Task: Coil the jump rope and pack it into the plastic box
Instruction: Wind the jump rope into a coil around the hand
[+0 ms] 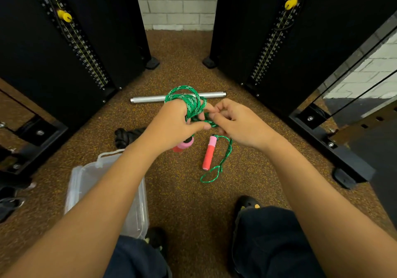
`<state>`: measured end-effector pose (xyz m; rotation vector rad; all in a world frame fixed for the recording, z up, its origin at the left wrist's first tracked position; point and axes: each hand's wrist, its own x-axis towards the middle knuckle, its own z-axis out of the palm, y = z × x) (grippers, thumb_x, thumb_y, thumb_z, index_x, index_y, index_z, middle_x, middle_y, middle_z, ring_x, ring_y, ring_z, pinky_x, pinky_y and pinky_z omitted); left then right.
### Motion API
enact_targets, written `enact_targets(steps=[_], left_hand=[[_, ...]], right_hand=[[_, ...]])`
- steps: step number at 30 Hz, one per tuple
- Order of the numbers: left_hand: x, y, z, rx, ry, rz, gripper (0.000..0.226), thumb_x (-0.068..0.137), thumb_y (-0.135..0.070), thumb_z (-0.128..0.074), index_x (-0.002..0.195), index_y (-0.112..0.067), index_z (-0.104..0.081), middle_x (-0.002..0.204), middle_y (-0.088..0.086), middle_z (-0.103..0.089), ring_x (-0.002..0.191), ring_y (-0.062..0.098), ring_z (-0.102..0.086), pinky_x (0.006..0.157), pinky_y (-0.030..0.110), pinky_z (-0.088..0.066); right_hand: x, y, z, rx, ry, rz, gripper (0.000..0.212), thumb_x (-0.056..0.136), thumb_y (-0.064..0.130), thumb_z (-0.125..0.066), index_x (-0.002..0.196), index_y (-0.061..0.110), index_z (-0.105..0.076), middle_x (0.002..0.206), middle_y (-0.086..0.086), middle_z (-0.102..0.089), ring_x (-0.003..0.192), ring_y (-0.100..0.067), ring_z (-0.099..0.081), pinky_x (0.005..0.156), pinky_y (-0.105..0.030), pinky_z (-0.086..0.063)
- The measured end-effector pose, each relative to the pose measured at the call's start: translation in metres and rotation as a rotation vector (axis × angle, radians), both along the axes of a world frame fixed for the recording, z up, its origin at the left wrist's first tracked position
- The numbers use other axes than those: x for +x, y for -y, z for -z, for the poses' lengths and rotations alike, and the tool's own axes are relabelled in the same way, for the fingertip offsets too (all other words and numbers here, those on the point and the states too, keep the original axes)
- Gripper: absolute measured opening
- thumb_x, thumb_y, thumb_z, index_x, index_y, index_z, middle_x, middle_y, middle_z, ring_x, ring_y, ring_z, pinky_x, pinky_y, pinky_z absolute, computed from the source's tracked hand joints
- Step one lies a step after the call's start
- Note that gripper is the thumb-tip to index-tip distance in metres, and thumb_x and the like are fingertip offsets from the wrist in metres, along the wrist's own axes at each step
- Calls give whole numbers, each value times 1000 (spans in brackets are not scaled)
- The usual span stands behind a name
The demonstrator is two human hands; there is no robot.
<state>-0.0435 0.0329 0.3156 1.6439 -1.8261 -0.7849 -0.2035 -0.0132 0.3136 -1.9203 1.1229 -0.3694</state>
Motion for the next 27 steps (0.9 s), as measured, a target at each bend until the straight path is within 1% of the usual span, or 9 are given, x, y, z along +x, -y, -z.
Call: enact_targets(steps=[4, 8, 11, 14, 17, 19, 21, 24, 27], left_hand=[[-1, -1, -3, -84, -6, -33, 17, 77, -21, -71, 94, -22, -69, 69, -2, -59, 52, -4, -46, 53, 6, -33], [1, -3, -4, -172, -89, -111, 3, 82, -22, -67, 83, -22, -69, 80, -2, -67, 75, 3, -58, 73, 15, -42], [-2, -3, -5, -153, -76, -77, 9, 80, -23, -68, 88, -21, -71, 76, -12, -64, 73, -7, -56, 71, 8, -39], [-2, -2, -3, -86, 48, -10, 14, 81, -26, -67, 92, -18, -72, 79, -3, -66, 74, 3, -56, 72, 22, -43], [-1, -2, -3, -114, 168, 40, 17, 89, -26, -57, 82, -14, -66, 61, -4, -52, 54, 1, -46, 57, 18, -35], [-1, -2, -7, -148, 53, -68, 34, 94, -26, -48, 73, -2, -57, 53, -1, -42, 45, 5, -39, 47, 12, -29], [3, -1, -12, -112, -253, -334, 39, 97, -29, -43, 65, -6, -48, 53, 1, -36, 42, 3, -34, 44, 11, -28], [13, 7, -12, -55, -603, -675, 39, 95, -32, -44, 60, -15, -42, 60, -1, -42, 60, -1, -45, 64, 12, -32], [15, 7, -9, 22, -452, -624, 24, 96, -28, -44, 76, -18, -53, 68, -4, -50, 59, -12, -50, 57, 4, -36]], right_hand=[[1, -1, 1, 161, 112, 7, 11, 95, 23, -46, 84, 21, -48, 57, 7, -57, 52, -10, -47, 57, -25, -39], [-1, 2, 0, 257, 249, 59, 10, 96, 21, -43, 87, 19, -47, 56, 5, -60, 58, -15, -51, 65, -35, -42], [-1, 3, 0, 242, 276, 41, 12, 97, 20, -41, 86, 21, -45, 56, 5, -61, 60, -14, -54, 68, -34, -45], [-1, 2, 3, 228, 256, 33, 12, 97, 21, -41, 86, 22, -44, 63, 2, -62, 62, -15, -57, 68, -34, -47], [-1, 0, 4, 186, 202, 42, 11, 97, 24, -41, 87, 22, -43, 66, 2, -64, 59, -7, -59, 62, -21, -45], [-3, 1, 2, 145, 128, 57, 9, 98, 25, -40, 91, 19, -43, 66, 3, -64, 46, 3, -52, 51, -11, -36], [-6, 3, 3, 134, 25, 60, 11, 98, 28, -39, 96, 17, -43, 64, 4, -64, 38, 3, -44, 47, -16, -32], [-7, 2, 7, 168, -39, 41, 14, 98, 27, -39, 98, 14, -45, 64, 4, -62, 36, 6, -45, 47, -16, -34], [-3, 0, 8, 149, -56, 45, 18, 98, 26, -40, 102, 9, -46, 61, 2, -58, 42, 5, -51, 43, -5, -35]])
